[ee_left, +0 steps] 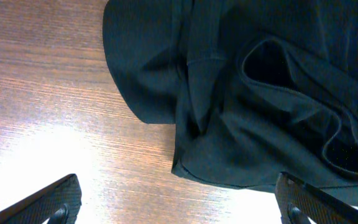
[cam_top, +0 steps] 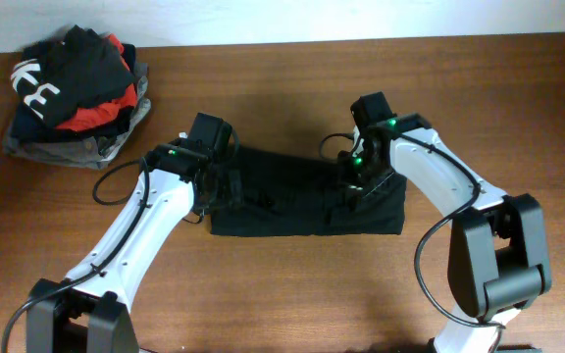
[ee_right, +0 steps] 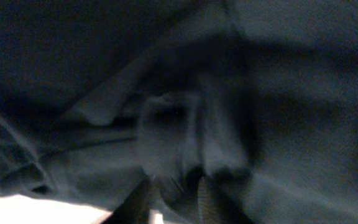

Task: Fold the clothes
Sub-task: 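Press the folded right end down with the right gripper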

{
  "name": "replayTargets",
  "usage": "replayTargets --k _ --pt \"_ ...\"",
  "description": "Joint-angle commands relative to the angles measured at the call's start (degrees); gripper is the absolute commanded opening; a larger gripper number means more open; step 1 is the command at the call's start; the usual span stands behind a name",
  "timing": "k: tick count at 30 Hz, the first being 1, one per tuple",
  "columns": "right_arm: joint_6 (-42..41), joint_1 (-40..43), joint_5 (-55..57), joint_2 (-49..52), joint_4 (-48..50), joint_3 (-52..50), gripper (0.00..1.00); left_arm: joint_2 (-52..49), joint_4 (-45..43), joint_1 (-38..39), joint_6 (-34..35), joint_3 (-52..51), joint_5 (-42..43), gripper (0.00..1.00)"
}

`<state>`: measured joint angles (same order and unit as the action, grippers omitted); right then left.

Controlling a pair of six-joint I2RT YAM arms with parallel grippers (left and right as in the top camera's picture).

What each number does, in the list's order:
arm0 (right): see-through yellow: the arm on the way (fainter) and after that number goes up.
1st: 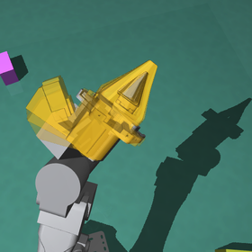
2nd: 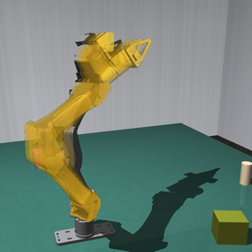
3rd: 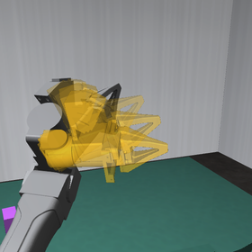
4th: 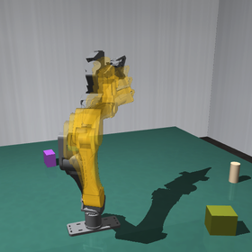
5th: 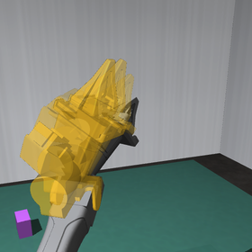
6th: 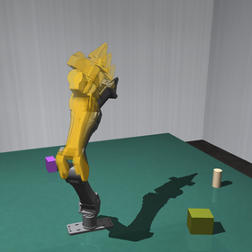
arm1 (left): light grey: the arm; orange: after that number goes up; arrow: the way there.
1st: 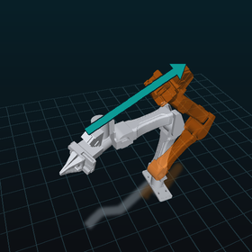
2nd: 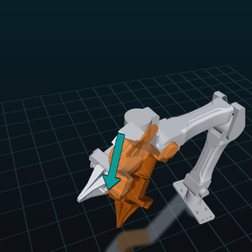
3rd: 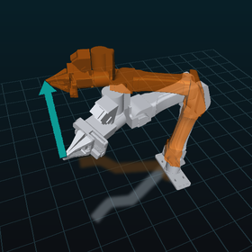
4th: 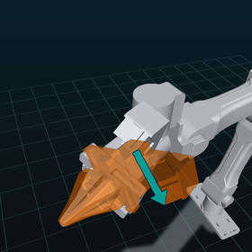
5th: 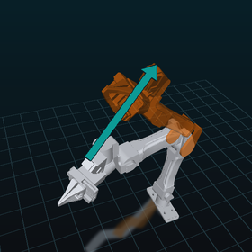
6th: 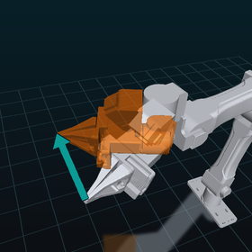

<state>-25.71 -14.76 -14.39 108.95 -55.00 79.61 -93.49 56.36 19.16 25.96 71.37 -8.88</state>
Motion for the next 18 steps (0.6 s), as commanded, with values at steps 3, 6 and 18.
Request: replayTargets --k 3,6,18 --pt "3.5 0.4 9.9 -0.4 -5.8 7.7 0.56 -0.4 -0.6 -0.1 0.5 -0.1 0.3 0.99" --pt "4.3 0.2 10.8 -0.2 -5.7 7.7 0.60 -0.4 -1.0 -0.1 0.5 -0.1 0.3 0.99" --pt "2.9 0.1 14.9 4.1 -5.9 7.1 0.48 -0.4 -0.5 -0.1 0.5 -0.1 0.3 0.99"
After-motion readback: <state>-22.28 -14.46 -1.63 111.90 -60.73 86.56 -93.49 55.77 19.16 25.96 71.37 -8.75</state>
